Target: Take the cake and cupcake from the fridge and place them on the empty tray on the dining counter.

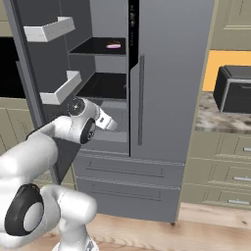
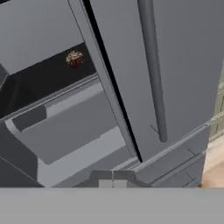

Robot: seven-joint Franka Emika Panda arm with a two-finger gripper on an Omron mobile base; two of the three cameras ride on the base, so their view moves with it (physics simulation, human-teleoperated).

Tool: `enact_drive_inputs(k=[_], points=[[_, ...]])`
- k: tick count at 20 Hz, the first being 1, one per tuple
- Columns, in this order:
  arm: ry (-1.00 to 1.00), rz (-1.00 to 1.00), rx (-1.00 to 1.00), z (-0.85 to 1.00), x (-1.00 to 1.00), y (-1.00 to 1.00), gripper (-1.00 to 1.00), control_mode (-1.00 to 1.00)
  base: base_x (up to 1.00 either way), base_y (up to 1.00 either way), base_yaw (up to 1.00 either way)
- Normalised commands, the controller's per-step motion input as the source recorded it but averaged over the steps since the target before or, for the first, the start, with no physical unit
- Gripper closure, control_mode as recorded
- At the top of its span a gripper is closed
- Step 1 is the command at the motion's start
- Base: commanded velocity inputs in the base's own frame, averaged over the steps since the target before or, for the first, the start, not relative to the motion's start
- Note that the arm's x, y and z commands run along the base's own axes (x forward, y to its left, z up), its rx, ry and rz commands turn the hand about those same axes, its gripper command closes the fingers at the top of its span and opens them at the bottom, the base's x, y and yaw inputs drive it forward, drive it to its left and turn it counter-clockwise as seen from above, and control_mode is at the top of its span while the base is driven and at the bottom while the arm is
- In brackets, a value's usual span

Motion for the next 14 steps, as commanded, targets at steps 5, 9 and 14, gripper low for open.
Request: enact_drive_inputs(k=[5,9,14], points=[[-0.13,0.0,-0.48,0.0,0.76,-0.39,-1.0,-1.0,0.0,0.0,0.0],[0.0,0.13,0.05,0.0,0.8,-0.84,-1.0,-1.0,0.0,0.0,0.0],[0.14,0.26,0.21,0.1,0.6,-0.65,-1.0,-1.0,0.0,0.0,0.0]])
